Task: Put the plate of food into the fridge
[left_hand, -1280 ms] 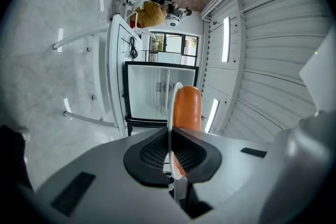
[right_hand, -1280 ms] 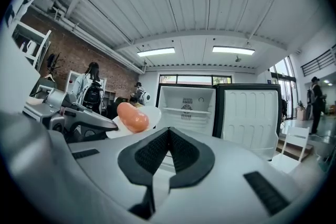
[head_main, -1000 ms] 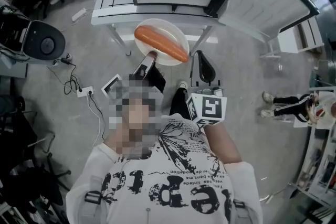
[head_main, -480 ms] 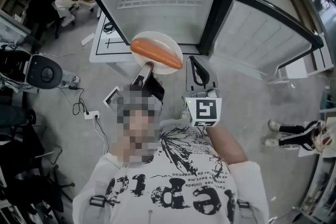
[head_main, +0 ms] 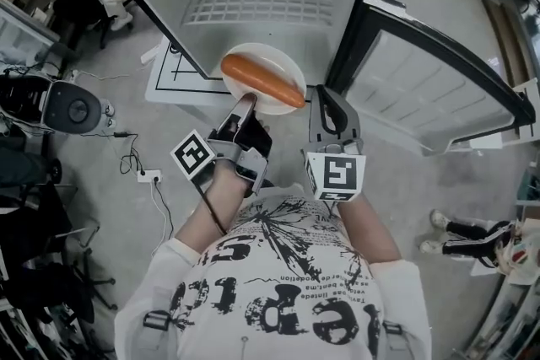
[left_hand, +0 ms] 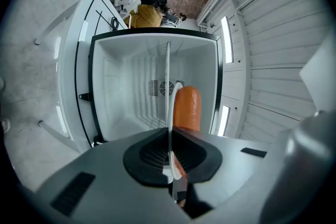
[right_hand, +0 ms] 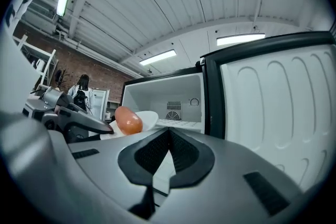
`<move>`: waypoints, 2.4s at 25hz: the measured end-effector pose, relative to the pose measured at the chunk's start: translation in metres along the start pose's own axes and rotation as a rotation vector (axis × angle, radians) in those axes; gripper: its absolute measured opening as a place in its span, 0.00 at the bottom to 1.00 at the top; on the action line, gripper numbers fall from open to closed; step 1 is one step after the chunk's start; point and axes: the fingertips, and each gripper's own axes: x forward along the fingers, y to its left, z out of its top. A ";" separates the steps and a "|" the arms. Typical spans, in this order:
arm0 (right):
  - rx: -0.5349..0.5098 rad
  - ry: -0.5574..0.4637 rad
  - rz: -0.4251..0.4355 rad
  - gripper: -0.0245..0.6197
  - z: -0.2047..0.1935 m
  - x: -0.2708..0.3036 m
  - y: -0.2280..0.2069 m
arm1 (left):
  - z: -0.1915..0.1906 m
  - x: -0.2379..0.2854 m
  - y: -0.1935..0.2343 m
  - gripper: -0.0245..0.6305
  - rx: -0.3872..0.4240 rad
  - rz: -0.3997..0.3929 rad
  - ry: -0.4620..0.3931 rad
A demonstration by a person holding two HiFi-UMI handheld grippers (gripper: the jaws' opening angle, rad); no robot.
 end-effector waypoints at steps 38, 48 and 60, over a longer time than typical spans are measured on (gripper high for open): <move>-0.104 -0.025 -0.126 0.04 0.002 0.127 -0.005 | 0.107 0.123 -0.004 0.07 0.000 0.032 0.068; -0.113 -0.030 -0.123 0.04 0.005 0.141 -0.008 | 0.115 0.132 -0.005 0.07 -0.042 0.041 0.043; -0.133 -0.037 -0.107 0.04 0.008 0.144 -0.009 | 0.116 0.131 -0.011 0.11 -0.076 0.063 -0.021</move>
